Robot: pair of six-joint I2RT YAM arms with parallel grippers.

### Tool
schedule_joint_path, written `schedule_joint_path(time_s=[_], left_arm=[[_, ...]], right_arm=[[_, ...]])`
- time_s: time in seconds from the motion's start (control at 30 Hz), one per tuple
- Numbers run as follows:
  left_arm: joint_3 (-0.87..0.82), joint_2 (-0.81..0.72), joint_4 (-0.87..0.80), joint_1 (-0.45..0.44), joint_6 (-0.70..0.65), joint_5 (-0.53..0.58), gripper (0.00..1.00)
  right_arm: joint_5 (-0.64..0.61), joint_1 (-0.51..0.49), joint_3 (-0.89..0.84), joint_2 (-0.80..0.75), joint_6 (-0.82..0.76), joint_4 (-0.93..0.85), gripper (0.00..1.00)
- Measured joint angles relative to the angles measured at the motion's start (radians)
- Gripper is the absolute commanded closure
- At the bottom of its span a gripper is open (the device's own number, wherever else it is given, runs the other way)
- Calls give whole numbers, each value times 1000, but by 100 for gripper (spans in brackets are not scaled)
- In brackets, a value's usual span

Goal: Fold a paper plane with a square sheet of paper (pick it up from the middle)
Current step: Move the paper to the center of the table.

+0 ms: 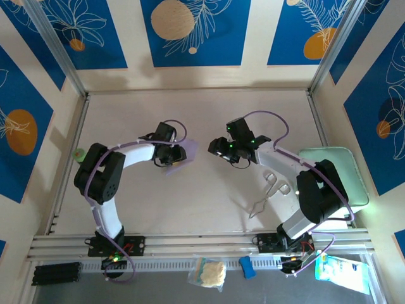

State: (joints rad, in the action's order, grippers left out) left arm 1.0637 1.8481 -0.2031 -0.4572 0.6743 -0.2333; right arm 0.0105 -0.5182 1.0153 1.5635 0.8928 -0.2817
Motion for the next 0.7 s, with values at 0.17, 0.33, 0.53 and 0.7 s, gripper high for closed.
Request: schedule_joint_path(time_s=[0.17, 0.33, 0.53, 0.7], left_arm=[[-19, 3, 47, -35, 16, -53, 68], [-19, 9, 66, -101, 49, -104, 67], [-27, -34, 60, -116, 100, -125, 59], [-76, -159, 60, -115, 138, -97, 64]], right_arm=[[-1, -5, -29, 0, 54, 20, 47], [-7, -5, -75, 0, 92, 27, 48], [-7, -5, -95, 0, 122, 34, 51], [2, -5, -106, 0, 150, 58, 52]])
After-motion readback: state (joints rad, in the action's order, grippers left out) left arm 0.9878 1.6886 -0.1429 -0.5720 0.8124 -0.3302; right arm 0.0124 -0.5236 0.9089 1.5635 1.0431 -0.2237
